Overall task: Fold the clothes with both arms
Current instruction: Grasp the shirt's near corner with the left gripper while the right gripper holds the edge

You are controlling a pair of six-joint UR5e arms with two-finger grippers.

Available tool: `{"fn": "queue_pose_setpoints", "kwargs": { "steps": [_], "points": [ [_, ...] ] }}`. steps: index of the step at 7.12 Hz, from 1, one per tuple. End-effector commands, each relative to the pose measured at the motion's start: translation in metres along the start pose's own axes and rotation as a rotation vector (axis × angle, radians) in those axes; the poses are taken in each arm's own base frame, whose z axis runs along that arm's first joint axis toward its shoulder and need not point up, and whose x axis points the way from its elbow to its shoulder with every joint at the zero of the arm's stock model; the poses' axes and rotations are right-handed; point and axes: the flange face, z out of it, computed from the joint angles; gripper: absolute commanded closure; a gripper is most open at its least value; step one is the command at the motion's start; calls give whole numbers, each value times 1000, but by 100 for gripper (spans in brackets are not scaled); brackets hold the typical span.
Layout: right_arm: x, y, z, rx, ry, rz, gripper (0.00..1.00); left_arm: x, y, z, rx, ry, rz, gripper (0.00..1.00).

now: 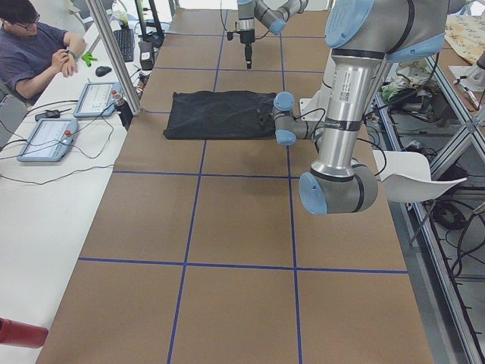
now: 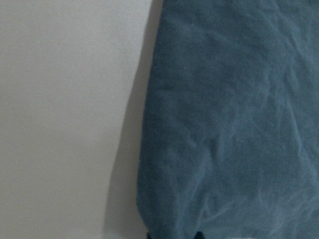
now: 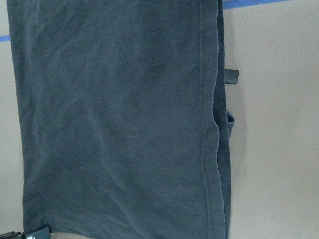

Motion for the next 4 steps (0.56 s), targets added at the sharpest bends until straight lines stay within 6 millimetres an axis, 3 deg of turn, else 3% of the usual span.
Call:
{"fn": "queue_pose_setpoints", "kwargs": {
  "steps": [1,3,4],
  "points": [
    [3,0,2,-3,7,14,0,6,-4,-9,5,12,-2,100],
    [-5,12,10,2,5,140,0,16,0,-22,3,21,0,100],
    [-8,21,23,15,21,177,0,19,1,-23,1,26,1,100]
  ]
}}
